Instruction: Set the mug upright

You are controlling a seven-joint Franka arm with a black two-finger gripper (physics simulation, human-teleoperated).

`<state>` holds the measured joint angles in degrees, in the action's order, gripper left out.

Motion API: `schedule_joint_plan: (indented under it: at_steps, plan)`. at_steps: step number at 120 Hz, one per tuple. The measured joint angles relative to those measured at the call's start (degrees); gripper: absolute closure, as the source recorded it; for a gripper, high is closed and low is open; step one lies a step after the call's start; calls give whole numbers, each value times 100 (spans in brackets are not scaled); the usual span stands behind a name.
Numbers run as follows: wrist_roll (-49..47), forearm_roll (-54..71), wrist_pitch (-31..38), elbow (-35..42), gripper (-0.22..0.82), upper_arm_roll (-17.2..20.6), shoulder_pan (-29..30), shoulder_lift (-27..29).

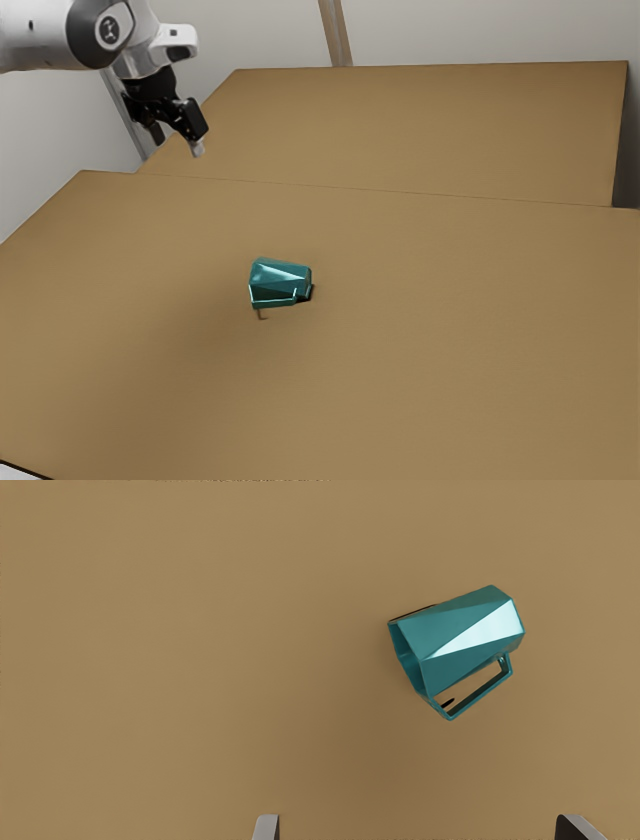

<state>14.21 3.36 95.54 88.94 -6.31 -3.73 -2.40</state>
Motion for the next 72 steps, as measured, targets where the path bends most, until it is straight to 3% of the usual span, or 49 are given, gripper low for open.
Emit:
schedule_joint_plan:
  at_steps: [35, 52, 72]
  plan:
    - [-1, 38, 273, 399, 0, -186, -234, 77]
    - [2, 55, 1192, 1889, 0, -409, -263, 761]
    - [476, -850, 2620, 3300, 0, -1052, -237, 1273]
